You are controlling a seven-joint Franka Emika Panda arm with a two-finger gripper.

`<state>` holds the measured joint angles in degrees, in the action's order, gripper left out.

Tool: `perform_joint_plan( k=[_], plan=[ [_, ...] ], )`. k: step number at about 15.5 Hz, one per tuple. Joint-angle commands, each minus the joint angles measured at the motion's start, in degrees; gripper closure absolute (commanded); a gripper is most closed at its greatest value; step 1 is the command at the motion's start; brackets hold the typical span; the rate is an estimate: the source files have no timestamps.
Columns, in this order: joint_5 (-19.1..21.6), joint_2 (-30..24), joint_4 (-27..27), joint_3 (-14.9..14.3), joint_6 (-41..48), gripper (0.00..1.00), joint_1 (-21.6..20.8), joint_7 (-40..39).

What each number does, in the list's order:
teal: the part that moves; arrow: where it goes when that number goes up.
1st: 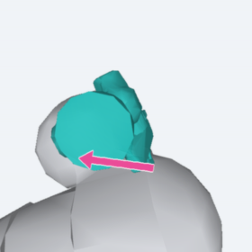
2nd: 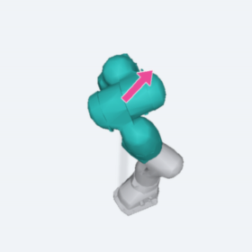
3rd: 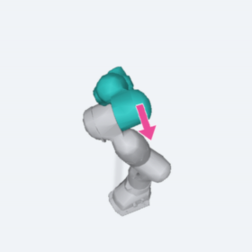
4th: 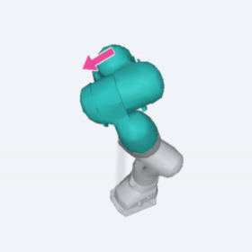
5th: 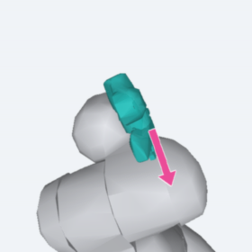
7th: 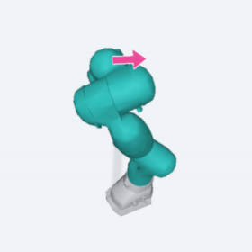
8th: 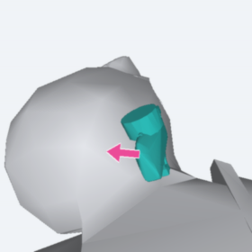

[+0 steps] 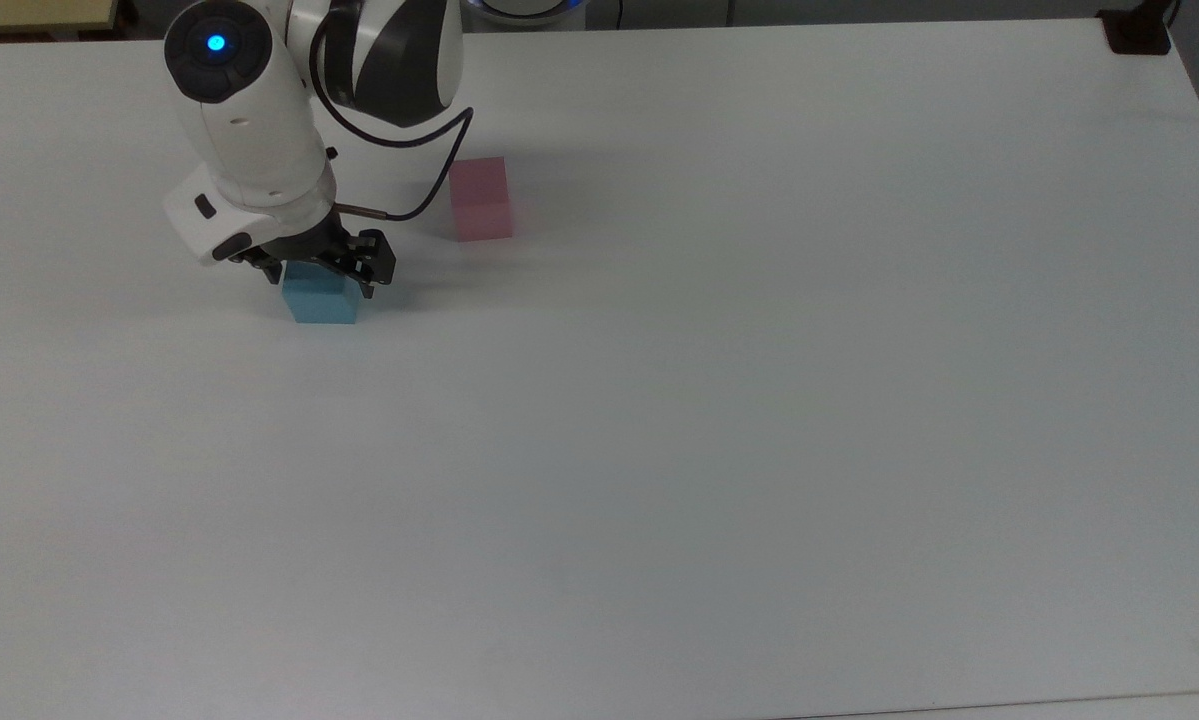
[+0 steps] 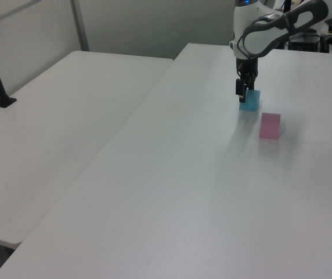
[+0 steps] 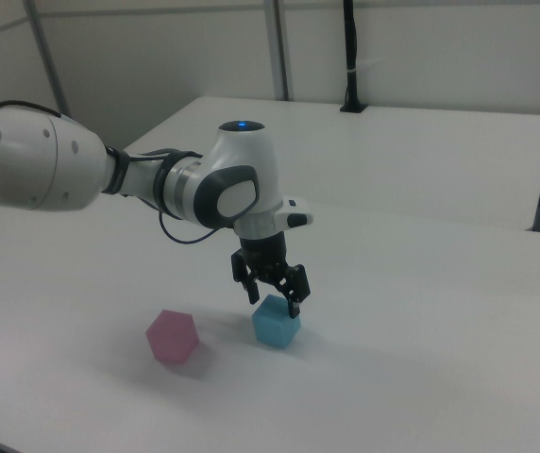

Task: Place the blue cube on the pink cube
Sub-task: 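Close the gripper on the light-blue cube and lift it, then carry the light-blue cube over the pink cube and lower it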

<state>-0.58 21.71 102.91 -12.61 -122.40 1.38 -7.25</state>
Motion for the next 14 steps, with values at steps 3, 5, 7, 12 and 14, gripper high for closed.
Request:
perform_joint_plan(
  k=[3, 5, 7, 12, 14],
  plan=[
    [0.67, -2.54, 1.86, 0.22, 0.4, 0.65, 0.03, 0.66],
    [0.67, -5.61, 0.98, 0.39, 6.88, 0.66, 0.03, 0.13],
    [0.67, -9.82, 0.98, 1.18, 11.89, 0.66, -0.14, 0.13],
    [0.67, -18.53, 2.29, 4.61, 24.38, 0.66, -0.67, -0.4],
    [0.67, -20.82, 5.09, 6.19, 25.02, 0.66, -0.85, 0.13]
  ],
)
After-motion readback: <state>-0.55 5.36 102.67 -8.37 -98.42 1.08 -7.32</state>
